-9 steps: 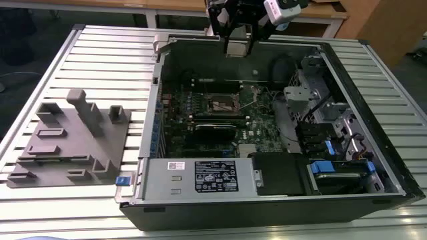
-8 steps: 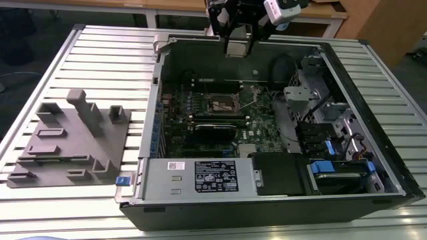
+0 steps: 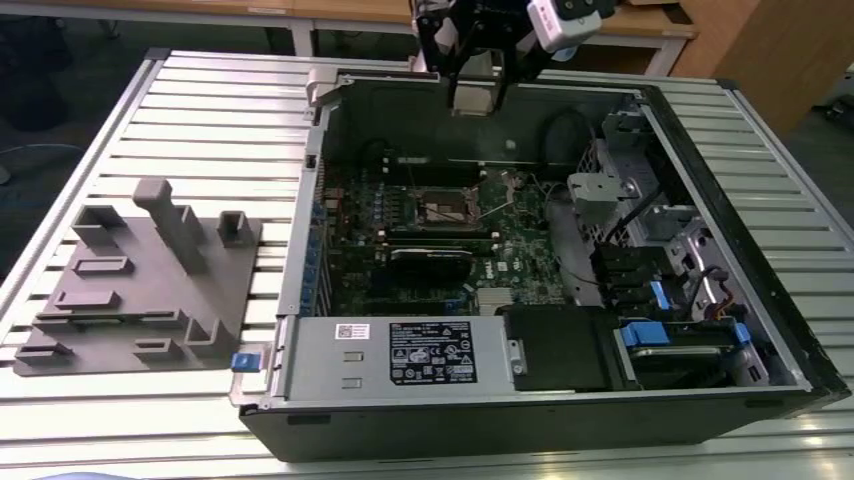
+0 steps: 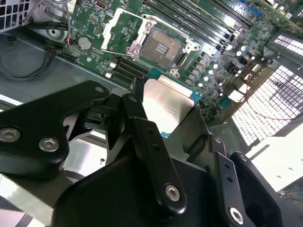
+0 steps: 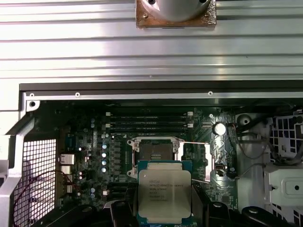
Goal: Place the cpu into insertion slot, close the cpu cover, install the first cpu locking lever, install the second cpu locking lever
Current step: 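Place the cpu into insertion slot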
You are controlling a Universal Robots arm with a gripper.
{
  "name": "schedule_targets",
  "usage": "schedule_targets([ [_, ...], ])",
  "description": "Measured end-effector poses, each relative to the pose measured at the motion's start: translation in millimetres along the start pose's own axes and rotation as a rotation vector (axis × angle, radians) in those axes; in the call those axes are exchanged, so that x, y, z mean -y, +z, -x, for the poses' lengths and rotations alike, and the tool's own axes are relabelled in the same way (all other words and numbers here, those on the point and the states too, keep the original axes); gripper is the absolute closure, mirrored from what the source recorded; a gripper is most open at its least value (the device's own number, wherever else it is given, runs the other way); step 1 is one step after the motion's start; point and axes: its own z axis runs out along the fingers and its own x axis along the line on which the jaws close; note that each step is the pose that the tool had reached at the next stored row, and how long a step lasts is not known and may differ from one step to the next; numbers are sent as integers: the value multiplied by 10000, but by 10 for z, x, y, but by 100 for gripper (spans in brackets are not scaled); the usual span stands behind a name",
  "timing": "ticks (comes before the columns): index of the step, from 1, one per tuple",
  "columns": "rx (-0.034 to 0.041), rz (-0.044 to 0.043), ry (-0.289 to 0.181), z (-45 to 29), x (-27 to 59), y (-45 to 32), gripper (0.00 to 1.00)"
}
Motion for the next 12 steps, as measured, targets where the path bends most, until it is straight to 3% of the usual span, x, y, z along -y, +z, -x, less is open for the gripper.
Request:
schedule_targets([
  [12, 20, 12, -15, 0, 5, 56, 46],
])
